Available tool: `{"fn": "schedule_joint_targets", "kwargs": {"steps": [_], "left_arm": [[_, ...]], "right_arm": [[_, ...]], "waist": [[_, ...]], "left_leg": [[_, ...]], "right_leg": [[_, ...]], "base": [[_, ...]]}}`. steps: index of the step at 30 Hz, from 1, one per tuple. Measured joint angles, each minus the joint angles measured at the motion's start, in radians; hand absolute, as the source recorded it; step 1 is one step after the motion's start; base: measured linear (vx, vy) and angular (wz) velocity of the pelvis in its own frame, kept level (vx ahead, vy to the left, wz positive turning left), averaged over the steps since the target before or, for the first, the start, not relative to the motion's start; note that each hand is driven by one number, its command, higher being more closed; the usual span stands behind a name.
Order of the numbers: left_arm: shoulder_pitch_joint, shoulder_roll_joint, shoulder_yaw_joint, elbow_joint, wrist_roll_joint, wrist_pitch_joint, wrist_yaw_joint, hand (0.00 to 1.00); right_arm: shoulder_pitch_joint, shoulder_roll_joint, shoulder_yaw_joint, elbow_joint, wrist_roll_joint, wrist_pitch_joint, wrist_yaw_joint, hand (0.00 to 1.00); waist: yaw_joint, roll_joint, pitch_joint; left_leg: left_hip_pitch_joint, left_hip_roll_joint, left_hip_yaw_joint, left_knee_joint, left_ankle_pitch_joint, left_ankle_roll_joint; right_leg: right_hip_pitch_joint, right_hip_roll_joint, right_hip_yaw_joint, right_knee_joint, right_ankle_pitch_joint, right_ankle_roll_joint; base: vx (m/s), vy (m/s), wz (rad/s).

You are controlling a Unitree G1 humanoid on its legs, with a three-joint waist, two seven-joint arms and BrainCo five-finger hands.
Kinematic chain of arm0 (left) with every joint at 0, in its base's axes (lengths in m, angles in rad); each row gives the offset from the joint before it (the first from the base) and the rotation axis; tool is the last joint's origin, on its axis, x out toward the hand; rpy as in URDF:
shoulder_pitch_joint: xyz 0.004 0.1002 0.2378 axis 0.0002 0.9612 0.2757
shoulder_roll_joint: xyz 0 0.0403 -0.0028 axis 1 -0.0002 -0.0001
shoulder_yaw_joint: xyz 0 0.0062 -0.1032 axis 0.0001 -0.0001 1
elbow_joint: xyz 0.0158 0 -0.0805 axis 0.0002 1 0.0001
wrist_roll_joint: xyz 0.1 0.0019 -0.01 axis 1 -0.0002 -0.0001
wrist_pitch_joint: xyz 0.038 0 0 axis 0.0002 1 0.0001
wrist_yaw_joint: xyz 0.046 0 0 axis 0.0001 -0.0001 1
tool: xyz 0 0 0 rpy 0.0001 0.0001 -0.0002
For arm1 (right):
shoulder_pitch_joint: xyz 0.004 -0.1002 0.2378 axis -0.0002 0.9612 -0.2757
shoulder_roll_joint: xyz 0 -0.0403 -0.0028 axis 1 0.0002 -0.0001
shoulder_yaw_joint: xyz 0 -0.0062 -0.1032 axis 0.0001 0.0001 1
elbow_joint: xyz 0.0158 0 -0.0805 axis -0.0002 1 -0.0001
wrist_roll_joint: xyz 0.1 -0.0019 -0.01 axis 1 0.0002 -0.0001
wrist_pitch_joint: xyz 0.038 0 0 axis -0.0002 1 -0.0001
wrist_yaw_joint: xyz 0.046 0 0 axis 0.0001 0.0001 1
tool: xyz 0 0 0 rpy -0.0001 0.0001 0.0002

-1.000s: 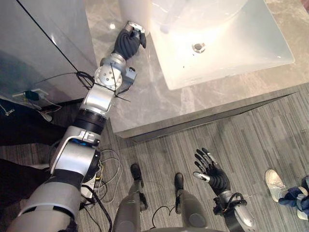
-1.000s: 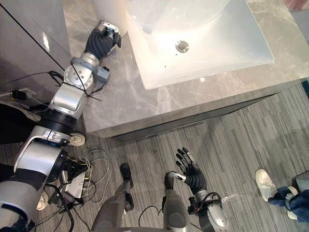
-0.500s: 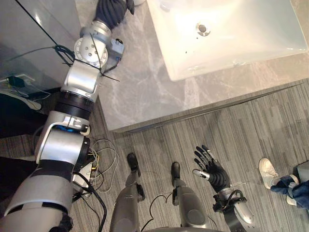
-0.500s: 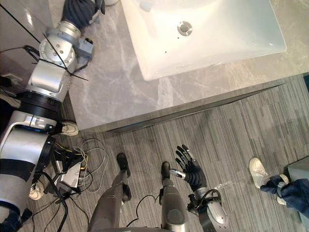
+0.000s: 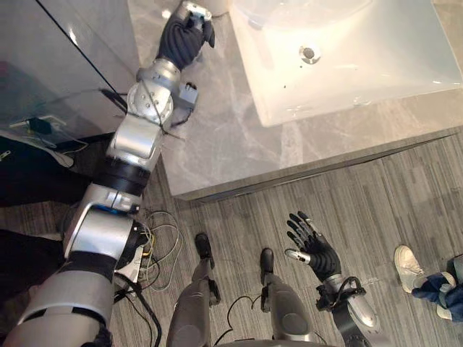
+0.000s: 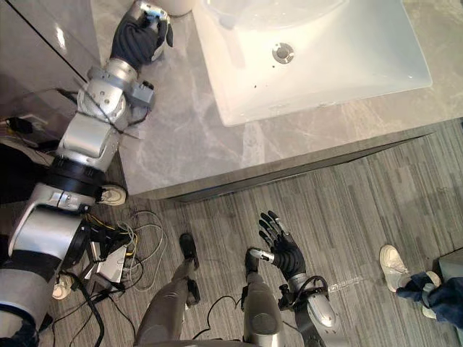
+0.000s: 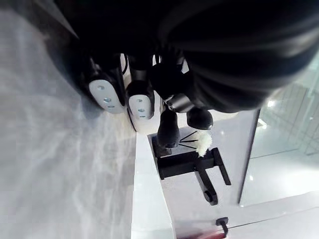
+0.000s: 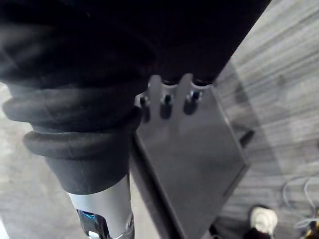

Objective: Organize washtable

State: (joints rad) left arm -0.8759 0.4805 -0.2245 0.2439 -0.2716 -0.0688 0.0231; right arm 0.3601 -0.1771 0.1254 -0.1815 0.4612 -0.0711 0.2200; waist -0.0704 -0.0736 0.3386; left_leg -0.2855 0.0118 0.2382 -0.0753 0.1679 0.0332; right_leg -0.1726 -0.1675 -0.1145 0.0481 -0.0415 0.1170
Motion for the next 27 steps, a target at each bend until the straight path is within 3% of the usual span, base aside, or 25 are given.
{"fn": "schedule_joint_targets", "kwargs": {"steps": [1,3,4,6,10,16,17,19,27], "left_arm": [[0.195,-0.036,0.015,-0.162,-0.058,-0.018,-0.011,1.00],[0.450,-0.098,0.022,-0.298,-0.136,-0.046,-0.046,1.00],[0.641,-0.141,0.040,-0.382,-0.182,-0.060,-0.070,1.00],[0.789,-0.170,0.089,-0.403,-0.208,-0.058,-0.080,1.00],[1.051,-0.245,0.185,-0.405,-0.250,-0.053,-0.093,1.00],[1.292,-0.345,0.268,-0.413,-0.332,-0.044,-0.177,1.00],[1.319,-0.355,0.280,-0.408,-0.346,-0.044,-0.180,0.00],[1.337,-0.361,0.276,-0.377,-0.346,-0.045,-0.201,0.00],[1.305,-0.410,0.151,-0.034,-0.301,-0.013,-0.240,0.00]], "right_arm": [[-0.017,0.016,-0.018,0.006,0.002,0.000,-0.003,0.00],[-0.025,0.039,-0.054,0.010,0.014,-0.008,-0.007,0.00],[-0.033,0.054,-0.075,0.039,0.037,-0.016,-0.007,0.00],[-0.044,0.055,-0.081,0.091,0.047,-0.013,-0.015,0.00],[-0.020,0.095,-0.075,0.131,0.047,-0.003,-0.018,0.00],[0.137,0.098,-0.067,0.161,0.038,0.004,0.031,0.00],[0.162,0.105,-0.067,0.168,0.038,0.005,0.041,0.00],[0.186,0.111,-0.071,0.170,0.035,0.005,0.045,0.00],[0.190,0.122,-0.066,0.321,-0.068,0.006,0.048,0.00]], "waist": [[0.007,0.014,-0.007],[0.025,0.049,-0.033],[0.061,0.077,-0.074],[0.091,0.094,-0.098],[0.097,0.095,-0.143],[0.116,0.097,-0.246],[0.124,0.097,-0.265],[0.142,0.097,-0.272],[0.139,0.091,-0.292]], "left_leg": [[0.040,-0.010,-0.021,-0.003,0.000,0.000],[0.086,-0.013,-0.045,-0.017,-0.002,-0.001],[0.099,-0.014,-0.054,-0.017,-0.006,-0.005],[0.124,-0.015,-0.077,-0.017,-0.008,-0.008],[0.156,-0.029,-0.111,-0.018,-0.012,-0.013],[0.179,-0.031,-0.188,-0.018,-0.015,-0.027],[0.177,-0.033,-0.207,-0.018,-0.012,-0.031],[0.178,-0.033,-0.226,-0.018,-0.004,-0.039],[0.179,-0.034,-0.267,-0.018,0.011,-0.033]], "right_leg": [[0.047,-0.009,-0.025,0.000,-0.012,-0.003],[0.092,-0.012,-0.056,0.004,-0.022,-0.005],[0.110,-0.011,-0.079,0.012,-0.028,-0.010],[0.142,-0.012,-0.099,0.020,-0.042,-0.010],[0.192,-0.017,-0.136,0.020,-0.082,-0.001],[0.257,-0.014,-0.220,0.018,-0.108,-0.007],[0.264,-0.012,-0.238,0.018,-0.110,-0.008],[0.276,-0.008,-0.259,0.017,-0.111,-0.009],[0.298,-0.006,-0.294,0.018,-0.116,-0.007]], "base": [[0.14,0.036,0.39],[0.12,0.012,0.45],[0.08,0.007,0.41],[0.05,-0.004,0.33],[-0.05,-0.011,0.21],[-0.04,-0.020,0.38],[-0.01,-0.021,0.36],[-0.03,-0.029,0.32],[-0.02,-0.016,0.15]]}}
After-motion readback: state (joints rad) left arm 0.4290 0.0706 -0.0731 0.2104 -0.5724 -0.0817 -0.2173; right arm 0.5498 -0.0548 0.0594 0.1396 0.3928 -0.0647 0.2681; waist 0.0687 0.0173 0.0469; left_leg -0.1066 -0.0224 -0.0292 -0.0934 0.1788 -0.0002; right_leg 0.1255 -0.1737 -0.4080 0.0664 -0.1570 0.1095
